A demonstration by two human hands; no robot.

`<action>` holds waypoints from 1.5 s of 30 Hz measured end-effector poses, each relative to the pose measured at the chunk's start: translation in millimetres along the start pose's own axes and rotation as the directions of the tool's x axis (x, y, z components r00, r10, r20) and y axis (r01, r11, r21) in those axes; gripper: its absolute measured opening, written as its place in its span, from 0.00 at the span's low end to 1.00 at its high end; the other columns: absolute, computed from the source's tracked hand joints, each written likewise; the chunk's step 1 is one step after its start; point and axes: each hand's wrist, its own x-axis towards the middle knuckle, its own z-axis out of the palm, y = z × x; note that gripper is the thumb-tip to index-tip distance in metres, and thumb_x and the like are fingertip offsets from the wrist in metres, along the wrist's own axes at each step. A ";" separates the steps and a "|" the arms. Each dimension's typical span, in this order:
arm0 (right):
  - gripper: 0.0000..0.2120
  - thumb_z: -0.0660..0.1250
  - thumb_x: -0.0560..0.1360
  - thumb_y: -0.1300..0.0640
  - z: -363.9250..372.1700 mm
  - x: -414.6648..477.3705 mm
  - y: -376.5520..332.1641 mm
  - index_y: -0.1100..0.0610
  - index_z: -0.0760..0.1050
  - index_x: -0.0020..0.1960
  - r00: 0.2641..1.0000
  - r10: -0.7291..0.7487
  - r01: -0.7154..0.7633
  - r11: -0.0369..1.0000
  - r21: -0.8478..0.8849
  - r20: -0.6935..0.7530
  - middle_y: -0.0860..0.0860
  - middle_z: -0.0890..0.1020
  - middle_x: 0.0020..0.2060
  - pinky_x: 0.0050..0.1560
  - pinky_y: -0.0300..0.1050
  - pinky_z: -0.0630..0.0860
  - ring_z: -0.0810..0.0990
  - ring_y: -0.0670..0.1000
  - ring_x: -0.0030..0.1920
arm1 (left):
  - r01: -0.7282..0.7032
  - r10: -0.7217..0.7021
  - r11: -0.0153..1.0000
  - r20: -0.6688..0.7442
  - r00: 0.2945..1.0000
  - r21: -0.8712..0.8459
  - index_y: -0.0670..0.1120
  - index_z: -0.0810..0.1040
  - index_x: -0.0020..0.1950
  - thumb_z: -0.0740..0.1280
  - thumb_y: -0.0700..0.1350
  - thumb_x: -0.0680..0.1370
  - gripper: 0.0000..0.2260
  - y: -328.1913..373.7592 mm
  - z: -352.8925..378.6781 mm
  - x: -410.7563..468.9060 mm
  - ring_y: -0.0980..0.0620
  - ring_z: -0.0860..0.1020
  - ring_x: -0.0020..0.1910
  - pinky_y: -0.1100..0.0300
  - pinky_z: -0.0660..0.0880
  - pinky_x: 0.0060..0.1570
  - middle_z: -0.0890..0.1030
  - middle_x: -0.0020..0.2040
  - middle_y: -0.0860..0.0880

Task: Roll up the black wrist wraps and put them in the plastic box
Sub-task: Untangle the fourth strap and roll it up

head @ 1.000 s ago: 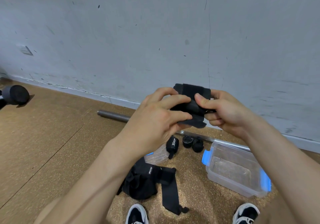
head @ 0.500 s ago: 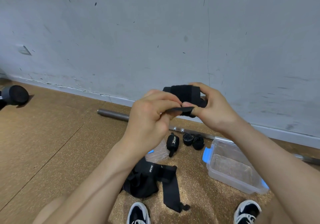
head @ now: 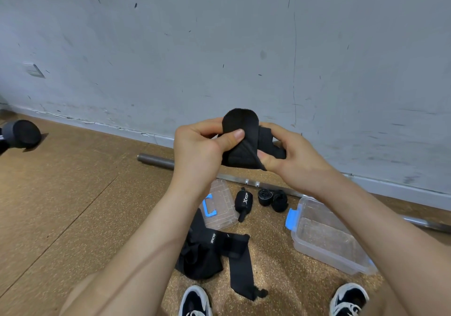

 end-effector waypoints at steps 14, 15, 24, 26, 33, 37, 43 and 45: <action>0.18 0.67 0.72 0.58 -6.2 -9.6 -10.6 0.49 0.78 0.61 0.997 -0.036 0.024 0.987 0.158 0.072 0.50 0.85 0.51 0.59 0.49 0.78 0.83 0.48 0.53 | 0.177 -0.157 0.954 0.099 0.983 -0.244 0.42 0.82 0.40 0.73 0.34 0.70 0.04 -9.6 -2.7 2.2 0.45 0.81 0.42 0.49 0.79 0.47 0.82 0.39 0.45; 0.17 0.67 0.73 0.57 -5.5 -10.0 -12.5 0.49 0.79 0.60 0.997 -0.035 0.021 0.983 0.181 0.076 0.51 0.85 0.50 0.55 0.46 0.79 0.83 0.48 0.50 | 0.158 -0.140 0.958 0.092 0.986 -0.241 0.42 0.82 0.40 0.73 0.34 0.69 0.04 -10.0 -2.6 2.1 0.44 0.81 0.43 0.49 0.79 0.47 0.82 0.40 0.44; 0.11 0.70 0.77 0.54 -1.6 -5.8 -10.6 0.52 0.81 0.59 0.996 -0.012 0.025 0.989 0.143 -0.088 0.50 0.86 0.50 0.58 0.56 0.80 0.85 0.50 0.52 | 0.250 -0.205 0.936 0.193 0.960 -0.247 0.48 0.75 0.64 0.70 0.36 0.77 0.17 -13.0 2.0 -0.2 0.45 0.83 0.52 0.49 0.81 0.49 0.82 0.55 0.43; 0.11 0.71 0.76 0.54 -4.7 -6.1 -11.3 0.51 0.82 0.58 0.996 -0.018 0.030 0.989 0.147 -0.083 0.51 0.86 0.49 0.55 0.52 0.81 0.85 0.51 0.51 | 0.364 -0.311 0.918 0.283 0.907 -0.159 0.47 0.75 0.66 0.66 0.43 0.80 0.14 -8.8 3.7 -2.3 0.46 0.84 0.50 0.53 0.81 0.42 0.82 0.54 0.44; 0.16 0.70 0.72 0.43 -19.4 -7.9 -17.6 0.48 0.74 0.57 0.970 0.225 -0.231 0.971 0.064 0.093 0.44 0.81 0.37 0.33 0.31 0.73 0.78 0.42 0.33 | 0.168 -0.156 0.986 0.255 0.954 -0.023 0.55 0.84 0.46 0.73 0.43 0.69 0.09 -11.8 2.7 0.8 0.50 0.82 0.45 0.56 0.79 0.41 0.83 0.43 0.52; 0.23 0.68 0.67 0.38 -19.3 -14.5 -18.3 0.50 0.77 0.57 0.897 0.326 -0.377 0.917 0.131 0.299 0.54 0.85 0.49 0.39 0.40 0.79 0.84 0.53 0.40 | 0.151 -0.140 0.988 0.347 0.927 -0.005 0.52 0.84 0.48 0.70 0.42 0.69 0.10 -14.3 -1.3 4.5 0.51 0.81 0.46 0.59 0.77 0.42 0.83 0.45 0.50; 0.18 0.75 0.68 0.42 -4.2 -10.6 -8.1 0.46 0.76 0.54 0.985 0.173 -0.169 0.968 -0.186 0.005 0.42 0.82 0.42 0.48 0.47 0.79 0.81 0.43 0.44 | 0.156 -0.190 0.977 0.266 0.945 0.145 0.52 0.79 0.59 0.66 0.49 0.81 0.08 -24.0 3.6 4.2 0.55 0.82 0.49 0.60 0.79 0.43 0.83 0.50 0.51; 0.23 0.73 0.68 0.39 3.4 -15.6 -11.1 0.45 0.73 0.59 0.989 0.124 -0.143 0.927 -0.347 -0.076 0.41 0.80 0.44 0.49 0.50 0.78 0.80 0.45 0.47 | 0.178 -0.203 0.975 0.198 0.959 0.136 0.48 0.81 0.54 0.65 0.50 0.81 0.09 -23.2 6.1 3.2 0.54 0.82 0.44 0.59 0.79 0.39 0.83 0.45 0.50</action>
